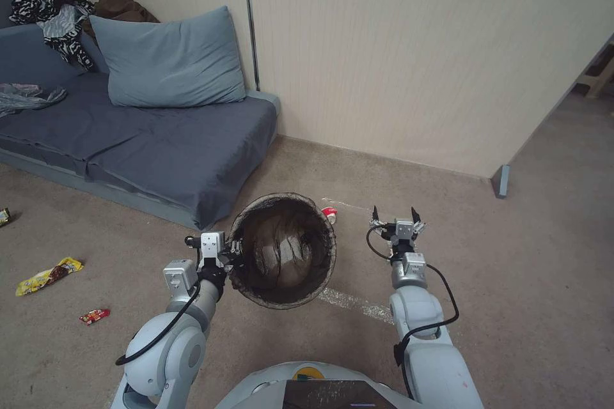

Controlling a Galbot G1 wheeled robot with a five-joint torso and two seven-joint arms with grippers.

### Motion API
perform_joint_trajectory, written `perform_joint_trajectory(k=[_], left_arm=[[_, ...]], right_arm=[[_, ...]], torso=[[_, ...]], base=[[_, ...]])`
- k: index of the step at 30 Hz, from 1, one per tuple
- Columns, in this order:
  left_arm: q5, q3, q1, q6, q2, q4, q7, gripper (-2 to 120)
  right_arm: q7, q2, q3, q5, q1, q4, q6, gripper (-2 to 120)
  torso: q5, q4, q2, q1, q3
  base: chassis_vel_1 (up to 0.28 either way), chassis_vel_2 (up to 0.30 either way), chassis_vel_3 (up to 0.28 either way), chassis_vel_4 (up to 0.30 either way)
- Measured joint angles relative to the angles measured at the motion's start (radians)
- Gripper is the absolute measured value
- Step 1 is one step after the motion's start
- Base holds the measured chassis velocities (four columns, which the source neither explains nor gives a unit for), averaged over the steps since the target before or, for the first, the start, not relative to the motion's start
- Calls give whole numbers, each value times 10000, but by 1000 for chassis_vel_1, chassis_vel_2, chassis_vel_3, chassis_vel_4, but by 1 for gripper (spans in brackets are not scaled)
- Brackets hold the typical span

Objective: Pick up the trash bin, then pick up the garbage from the floor and place it into the trash bin.

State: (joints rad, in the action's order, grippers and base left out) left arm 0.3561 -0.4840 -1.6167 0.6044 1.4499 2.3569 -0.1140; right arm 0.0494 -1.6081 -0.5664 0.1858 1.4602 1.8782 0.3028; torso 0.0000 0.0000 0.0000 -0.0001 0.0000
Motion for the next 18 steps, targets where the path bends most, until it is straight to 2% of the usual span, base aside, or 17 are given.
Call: perform_joint_trajectory(k=[2,4,5,6,8,9,11,12,15,18], left_arm=[[2,-13,-6,0,-3,10,0,2],[11,-39,-25,2,-23,49,5,2],[27,-83,-51,2,-41,120,17,2],[27,-83,-51,2,-41,120,17,2],[28,-109,-79,2,-79,174,29,2],[28,-109,-79,2,-79,174,29,2],[33,-152,-83,2,-129,190,39,2],[33,-152,-83,2,-129,190,39,2],[36,-142,-63,2,-194,127,41,2],[23,-99,-64,2,-208,94,40,2]], right_arm=[[40,3,-6,0,-62,-24,-58,100],[285,53,-4,1,-305,-149,-506,100],[577,296,-37,-262,-721,-415,-1386,100],[577,296,-37,-262,-721,-415,-1386,100],[635,574,-67,-828,-1041,-732,-2204,100],[635,574,-67,-828,-1041,-732,-2204,100],[735,791,-124,-1117,-1242,-934,-3186,100],[735,791,-124,-1117,-1242,-934,-3186,100],[1020,1106,-177,-1175,-1432,-1301,-5057,100],[1053,1245,-201,-1327,-1499,-1617,-5586,100]], torso=[[0,2,0,0,0],[1,-3,0,0,0],[1,2,0,0,0],[1,2,0,0,0],[2,0,0,0,0],[2,0,0,0,0],[1,0,0,0,0],[1,0,0,0,0],[1,-1,0,0,0],[2,0,0,0,0]], base=[[0,0,0,0],[0,0,0,0],[0,0,0,0],[0,0,0,0],[0,0,0,0],[0,0,0,0],[0,0,0,0],[0,0,0,0],[0,0,0,0],[0,0,0,0]])
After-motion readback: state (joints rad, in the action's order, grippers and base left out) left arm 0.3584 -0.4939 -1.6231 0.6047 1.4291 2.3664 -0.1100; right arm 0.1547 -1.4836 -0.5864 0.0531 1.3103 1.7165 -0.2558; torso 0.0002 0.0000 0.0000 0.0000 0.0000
